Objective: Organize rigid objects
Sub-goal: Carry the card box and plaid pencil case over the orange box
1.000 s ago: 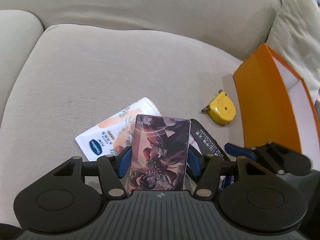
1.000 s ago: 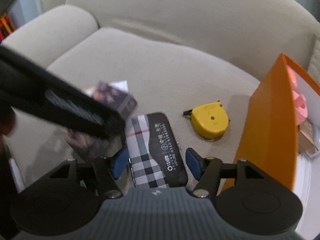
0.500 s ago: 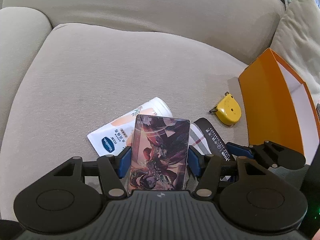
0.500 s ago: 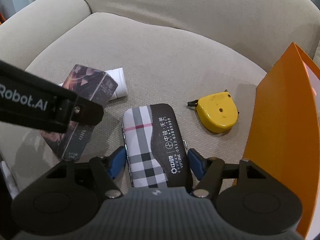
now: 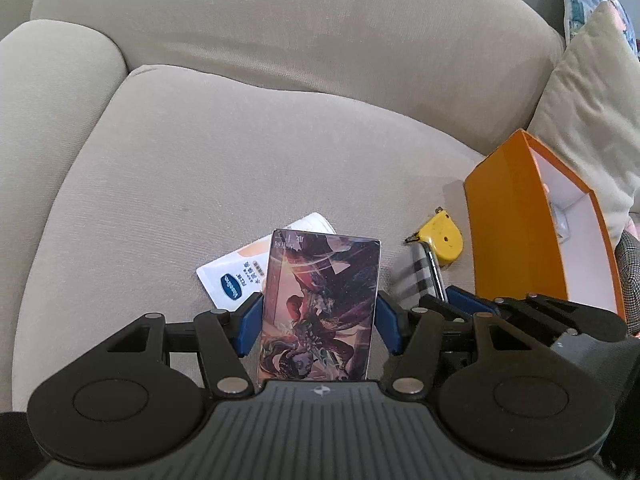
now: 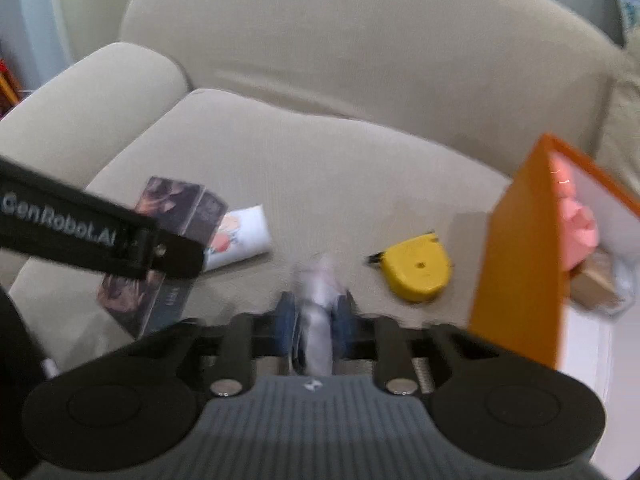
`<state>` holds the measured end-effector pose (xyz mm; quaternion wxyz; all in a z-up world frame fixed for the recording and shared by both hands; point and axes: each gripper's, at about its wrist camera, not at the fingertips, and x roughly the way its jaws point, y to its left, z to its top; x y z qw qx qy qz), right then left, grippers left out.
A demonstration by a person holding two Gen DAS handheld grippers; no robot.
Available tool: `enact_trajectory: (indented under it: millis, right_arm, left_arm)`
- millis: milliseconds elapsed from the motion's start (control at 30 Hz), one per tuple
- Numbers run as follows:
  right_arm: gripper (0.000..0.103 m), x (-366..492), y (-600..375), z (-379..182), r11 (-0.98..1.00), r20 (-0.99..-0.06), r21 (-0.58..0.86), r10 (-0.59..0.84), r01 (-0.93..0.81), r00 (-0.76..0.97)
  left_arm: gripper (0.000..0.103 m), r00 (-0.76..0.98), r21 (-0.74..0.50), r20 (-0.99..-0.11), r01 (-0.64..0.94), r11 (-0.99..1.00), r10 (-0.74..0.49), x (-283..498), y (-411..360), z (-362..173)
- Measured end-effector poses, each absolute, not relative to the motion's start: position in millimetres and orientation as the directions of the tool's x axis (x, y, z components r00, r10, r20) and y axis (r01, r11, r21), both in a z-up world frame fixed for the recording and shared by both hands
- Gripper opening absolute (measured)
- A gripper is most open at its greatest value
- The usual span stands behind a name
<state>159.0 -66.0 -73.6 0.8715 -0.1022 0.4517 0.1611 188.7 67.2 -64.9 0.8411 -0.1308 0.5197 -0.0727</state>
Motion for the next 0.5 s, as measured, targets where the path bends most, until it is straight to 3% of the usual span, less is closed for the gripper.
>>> enact_trajectory:
  millis: [300, 400, 500]
  right_arm:
    - [0.021, 168, -77, -83, 0.930, -0.847, 0.084, 0.256, -0.359, 0.466]
    - [0.027, 175, -77, -82, 0.925, -0.854, 0.075, 0.253, -0.374, 0.455]
    - [0.027, 185, -74, -80, 0.920, -0.858, 0.061, 0.246, -0.386, 0.451]
  left_arm:
    - [0.067, 0.425, -0.303, -0.864, -0.012, 0.953, -0.269, 189, 64, -72]
    - [0.067, 0.427, -0.301, -0.863, -0.007, 0.954, -0.269, 192, 65, -73]
    - [0.067, 0.425, -0.309, -0.861, -0.005, 0.951, -0.278, 194, 67, -76]
